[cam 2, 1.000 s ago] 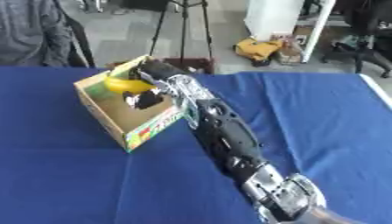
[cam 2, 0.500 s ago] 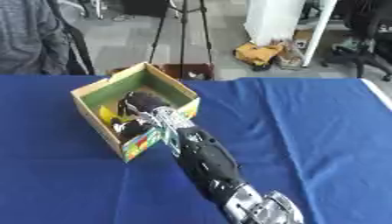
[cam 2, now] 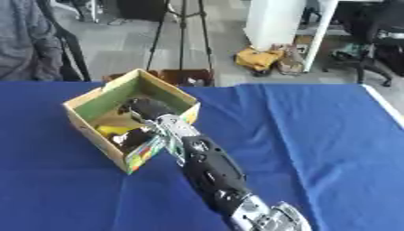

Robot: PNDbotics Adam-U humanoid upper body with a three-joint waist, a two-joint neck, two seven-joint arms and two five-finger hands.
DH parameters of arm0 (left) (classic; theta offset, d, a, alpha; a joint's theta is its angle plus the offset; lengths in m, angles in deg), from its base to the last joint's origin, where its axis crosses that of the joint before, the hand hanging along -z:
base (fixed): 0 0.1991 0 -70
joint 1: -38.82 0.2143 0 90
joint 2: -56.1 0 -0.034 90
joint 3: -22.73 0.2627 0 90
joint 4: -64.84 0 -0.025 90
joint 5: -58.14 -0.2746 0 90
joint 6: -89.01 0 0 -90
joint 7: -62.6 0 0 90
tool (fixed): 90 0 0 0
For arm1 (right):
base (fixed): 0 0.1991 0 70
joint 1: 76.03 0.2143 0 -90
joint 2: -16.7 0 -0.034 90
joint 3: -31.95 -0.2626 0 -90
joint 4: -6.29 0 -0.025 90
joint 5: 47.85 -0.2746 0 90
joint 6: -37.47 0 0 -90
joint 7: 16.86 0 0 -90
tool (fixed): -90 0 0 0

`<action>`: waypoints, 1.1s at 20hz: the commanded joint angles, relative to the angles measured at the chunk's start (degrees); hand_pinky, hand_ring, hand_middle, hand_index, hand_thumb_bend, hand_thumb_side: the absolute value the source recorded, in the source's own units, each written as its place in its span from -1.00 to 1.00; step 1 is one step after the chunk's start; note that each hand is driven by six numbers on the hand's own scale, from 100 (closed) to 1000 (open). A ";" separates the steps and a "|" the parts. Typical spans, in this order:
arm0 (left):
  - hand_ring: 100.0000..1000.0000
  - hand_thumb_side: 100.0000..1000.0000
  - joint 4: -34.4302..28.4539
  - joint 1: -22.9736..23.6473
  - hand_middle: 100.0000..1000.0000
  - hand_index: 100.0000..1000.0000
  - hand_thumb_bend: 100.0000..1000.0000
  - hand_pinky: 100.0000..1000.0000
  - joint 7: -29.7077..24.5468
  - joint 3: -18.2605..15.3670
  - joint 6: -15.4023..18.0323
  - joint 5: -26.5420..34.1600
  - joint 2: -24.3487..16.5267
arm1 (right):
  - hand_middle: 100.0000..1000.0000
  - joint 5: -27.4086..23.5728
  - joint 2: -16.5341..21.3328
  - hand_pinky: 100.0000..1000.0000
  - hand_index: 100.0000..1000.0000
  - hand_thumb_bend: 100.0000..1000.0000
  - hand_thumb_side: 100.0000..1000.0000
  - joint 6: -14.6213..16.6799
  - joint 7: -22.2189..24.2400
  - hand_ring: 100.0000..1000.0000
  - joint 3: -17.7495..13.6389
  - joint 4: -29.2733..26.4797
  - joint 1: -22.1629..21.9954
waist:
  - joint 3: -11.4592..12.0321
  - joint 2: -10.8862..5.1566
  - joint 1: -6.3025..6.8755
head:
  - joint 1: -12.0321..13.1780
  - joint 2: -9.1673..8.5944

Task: Pick up objects on the table and place them in the box.

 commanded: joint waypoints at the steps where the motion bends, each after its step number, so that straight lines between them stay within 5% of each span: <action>1: 0.15 1.00 -0.99 -0.36 0.28 0.36 0.04 0.10 0.26 -0.47 0.22 0.06 -0.70 | 0.33 -0.91 1.97 0.26 0.61 -0.55 0.24 -0.10 -1.74 0.34 0.98 -4.68 1.70 | -1.03 -1.09 0.22 | 1.23 -0.29; 6: 0.15 1.00 -0.53 0.71 0.28 0.36 0.04 0.10 0.90 -1.11 0.50 -0.27 -1.18 | 0.26 -7.04 5.38 0.22 0.57 -0.67 0.23 -0.53 -2.45 0.30 2.89 -12.46 0.95 | -4.90 -1.81 0.00 | 3.88 0.78; 10: 0.15 1.00 -0.42 0.93 0.28 0.36 0.04 0.10 1.13 -1.26 0.67 -0.38 -1.31 | 0.26 -10.97 6.97 0.22 0.57 -0.67 0.23 -1.69 -1.32 0.30 3.75 -16.00 0.20 | -5.80 -1.92 -0.05 | 4.57 0.95; 11: 0.15 1.00 -0.39 0.97 0.28 0.36 -0.05 0.10 1.12 -1.24 0.66 -0.38 -1.33 | 0.23 -11.33 7.13 0.21 0.56 -1.00 0.31 -1.91 -1.14 0.28 3.76 -16.39 0.08 | -5.91 -1.95 -0.08 | 4.64 1.00; 12: 0.15 1.00 -0.21 1.16 0.28 0.36 0.03 0.10 1.08 -1.18 0.57 -0.45 -1.44 | 0.21 -11.90 7.85 0.21 0.56 -0.70 0.19 -1.92 -1.44 0.27 3.24 -17.23 -0.61 | -6.60 -2.00 -0.49 | 5.23 1.06; 18: 0.15 1.00 0.50 2.61 0.28 0.36 0.02 0.10 2.30 -2.62 1.08 -1.17 -2.39 | 0.14 -16.89 15.68 0.18 0.54 -0.73 0.13 -1.39 -5.62 0.24 1.16 -25.25 -8.51 | -14.41 -1.89 -0.44 | 10.84 1.35; 22: 0.15 1.00 0.64 3.46 0.28 0.36 0.02 0.10 3.08 -3.36 1.38 -1.50 -2.88 | 0.12 -20.41 18.03 0.17 0.52 -0.76 0.12 -3.93 -6.92 0.22 -1.05 -30.14 -14.22 | -17.05 -1.77 -0.17 | 12.99 1.50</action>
